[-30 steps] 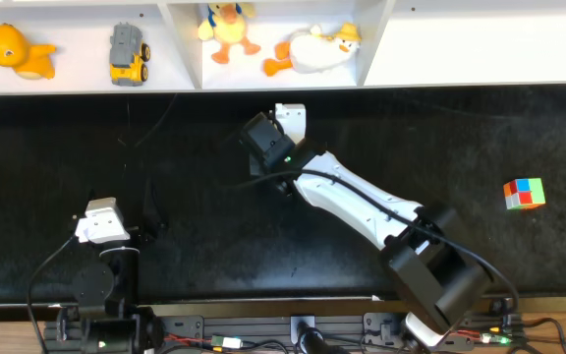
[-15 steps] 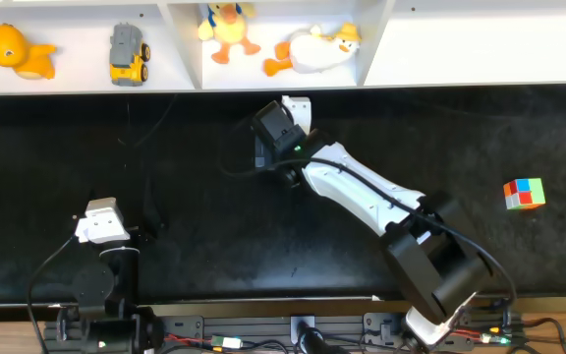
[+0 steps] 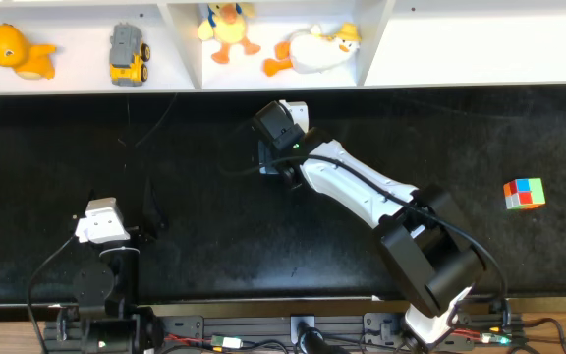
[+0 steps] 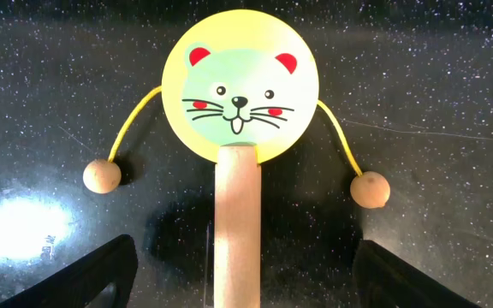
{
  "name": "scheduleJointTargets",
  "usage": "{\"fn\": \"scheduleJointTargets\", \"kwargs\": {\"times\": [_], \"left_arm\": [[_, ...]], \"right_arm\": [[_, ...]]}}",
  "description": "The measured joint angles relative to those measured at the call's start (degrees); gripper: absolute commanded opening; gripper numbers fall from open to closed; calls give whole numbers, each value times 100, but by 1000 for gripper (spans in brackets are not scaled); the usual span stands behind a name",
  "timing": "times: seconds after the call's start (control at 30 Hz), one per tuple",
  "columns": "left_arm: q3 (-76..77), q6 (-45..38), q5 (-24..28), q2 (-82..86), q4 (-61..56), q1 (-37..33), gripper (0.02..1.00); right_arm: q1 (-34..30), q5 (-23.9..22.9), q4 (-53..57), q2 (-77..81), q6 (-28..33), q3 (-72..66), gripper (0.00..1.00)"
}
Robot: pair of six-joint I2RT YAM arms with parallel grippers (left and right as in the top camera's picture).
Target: Store Toys
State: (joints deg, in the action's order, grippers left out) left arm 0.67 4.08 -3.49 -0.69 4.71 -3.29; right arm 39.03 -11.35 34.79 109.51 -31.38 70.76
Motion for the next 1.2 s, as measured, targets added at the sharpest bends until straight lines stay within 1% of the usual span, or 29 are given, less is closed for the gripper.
{"fn": "scheduleJointTargets", "kwargs": {"times": [0.17,0.23,0.3,0.33,0.37,0.43,0.47,0.77,0.97,1.07,1.2], "left_arm": [[0,0,0,0,0,0,998],[0,0,0,0,0,0,998],[0,0,-2,0,0,0,998],[0,0,0,0,0,0,998],[0,0,0,0,0,0,998],[0,0,0,0,0,0,998],[0,0,0,0,0,0,998],[0,0,0,0,0,0,998],[0,0,0,0,0,0,998],[0,0,0,0,0,0,998],[0,0,0,0,0,0,998]], "right_arm": [[-2,7,33,26,116,31,476],[-4,20,39,42,151,50,391],[-4,42,44,50,164,57,378],[-4,50,39,52,160,59,329],[-4,50,39,55,164,59,261],[-4,59,46,55,177,59,95],[-4,63,42,61,173,61,45],[22,61,98,59,181,72,49],[79,-50,713,-92,227,79,45],[76,-127,863,-378,275,-76,51],[42,-210,890,-1207,293,-612,62]]}}
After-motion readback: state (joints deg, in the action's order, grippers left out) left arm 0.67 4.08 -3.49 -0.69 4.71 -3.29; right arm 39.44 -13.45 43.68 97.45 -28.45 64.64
